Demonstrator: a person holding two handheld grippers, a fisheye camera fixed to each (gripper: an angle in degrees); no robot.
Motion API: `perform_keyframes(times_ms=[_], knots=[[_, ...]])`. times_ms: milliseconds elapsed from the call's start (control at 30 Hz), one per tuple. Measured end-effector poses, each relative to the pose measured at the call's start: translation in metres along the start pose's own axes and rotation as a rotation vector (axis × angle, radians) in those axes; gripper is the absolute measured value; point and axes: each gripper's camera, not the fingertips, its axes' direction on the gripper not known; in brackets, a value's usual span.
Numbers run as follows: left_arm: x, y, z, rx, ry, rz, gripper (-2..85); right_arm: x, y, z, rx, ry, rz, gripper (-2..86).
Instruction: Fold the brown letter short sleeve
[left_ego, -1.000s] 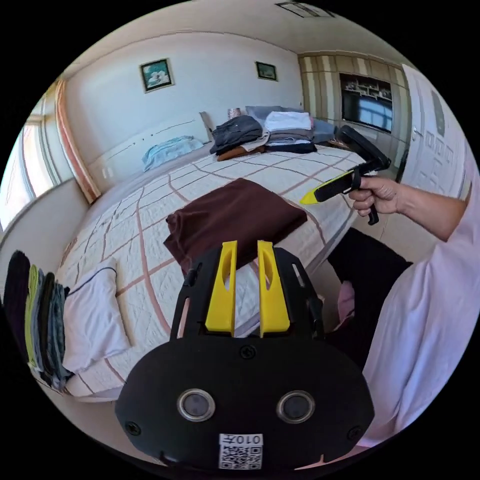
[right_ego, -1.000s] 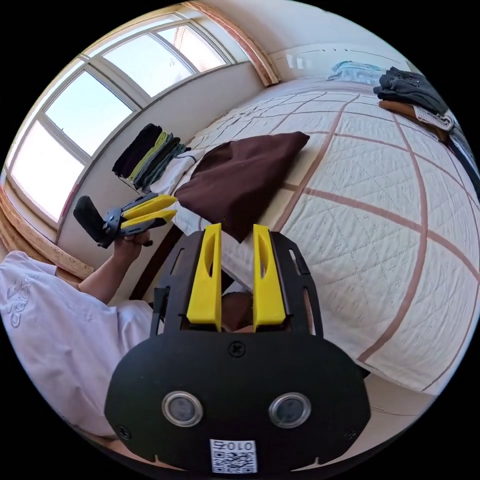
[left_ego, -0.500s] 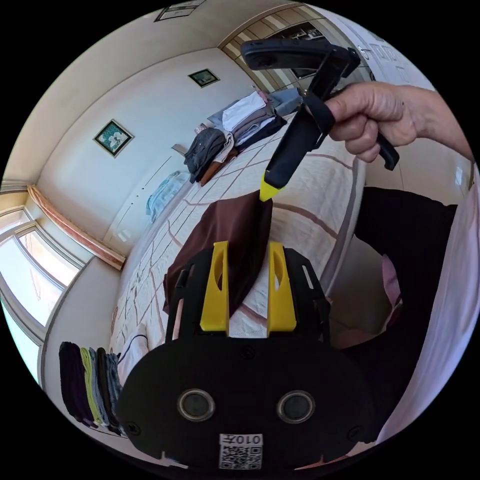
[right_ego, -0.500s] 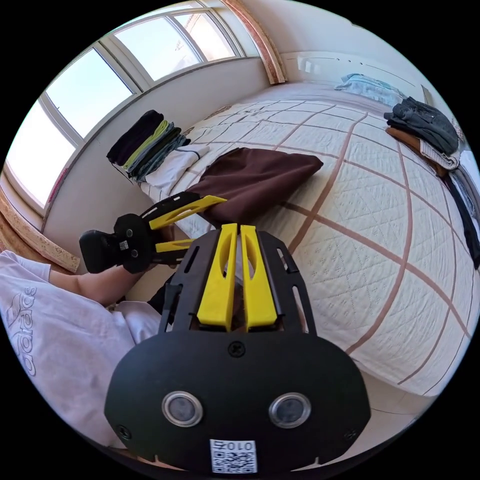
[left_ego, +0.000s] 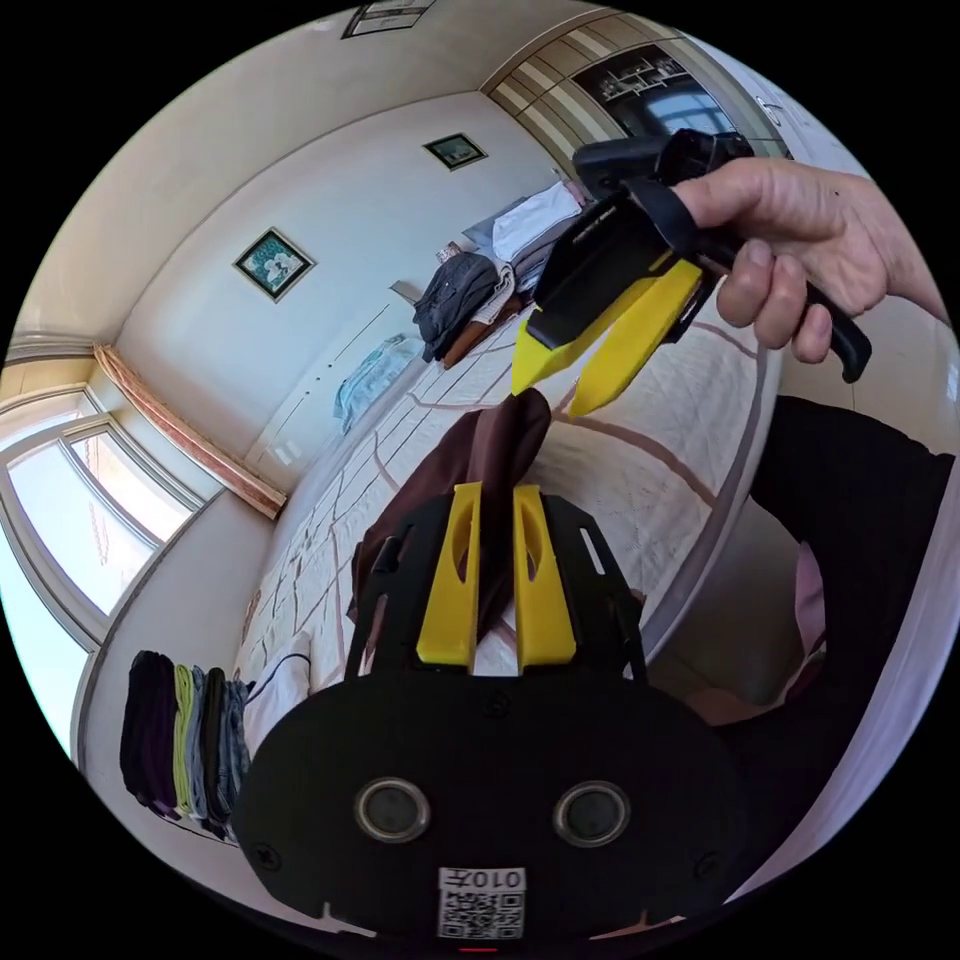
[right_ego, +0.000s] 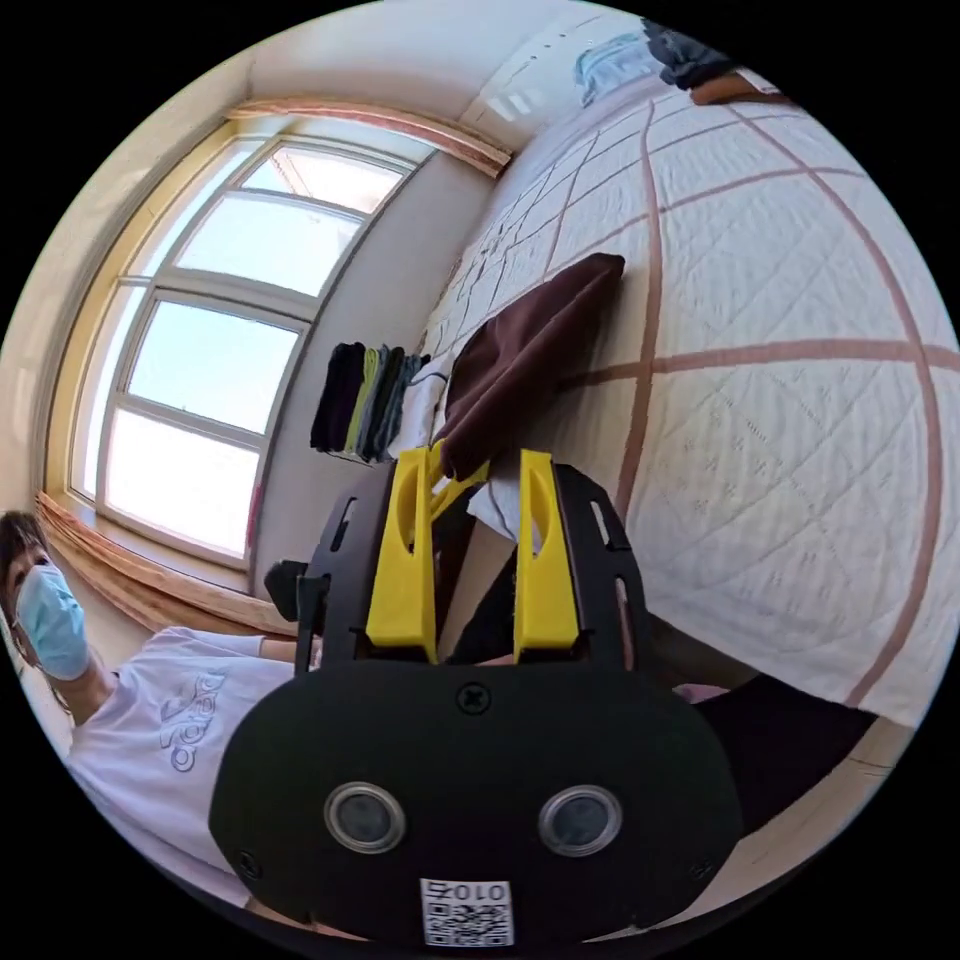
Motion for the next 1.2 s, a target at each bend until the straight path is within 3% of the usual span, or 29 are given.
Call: perform_keyframes(times_ms=[267,367,533,633,733,900,1200], knots=[[-0.06,0.023,0.009,-0.017,0.053,-0.087,8.8,0.031,-0.027,0.021,-0.037,-0.08,0.085,8.0],[-0.119,0.052,0.0,-0.028,0.28,-0.298,9.5,0.035,-0.03,0.008,-0.035,-0.1,0.082,6.4],[-0.234,0.194,0.037,-0.048,0.831,-1.039,12.4,0.031,-0.043,-0.01,0.001,-0.216,0.06,6.0],[-0.266,0.253,0.078,0.047,1.104,-1.301,14.8,0.024,-0.053,-0.01,-0.004,-0.243,0.039,5.9],[-0.282,0.277,0.108,0.116,1.261,-1.42,16.9,0.017,-0.06,-0.012,-0.014,-0.218,0.014,5.9],[-0.3,0.308,0.136,0.281,1.327,-1.63,19.3,0.021,-0.063,-0.02,-0.015,-0.205,0.027,5.9],[-0.345,0.33,0.138,0.279,1.189,-1.721,18.6,0.027,-0.069,-0.036,-0.043,-0.165,0.038,6.0]])
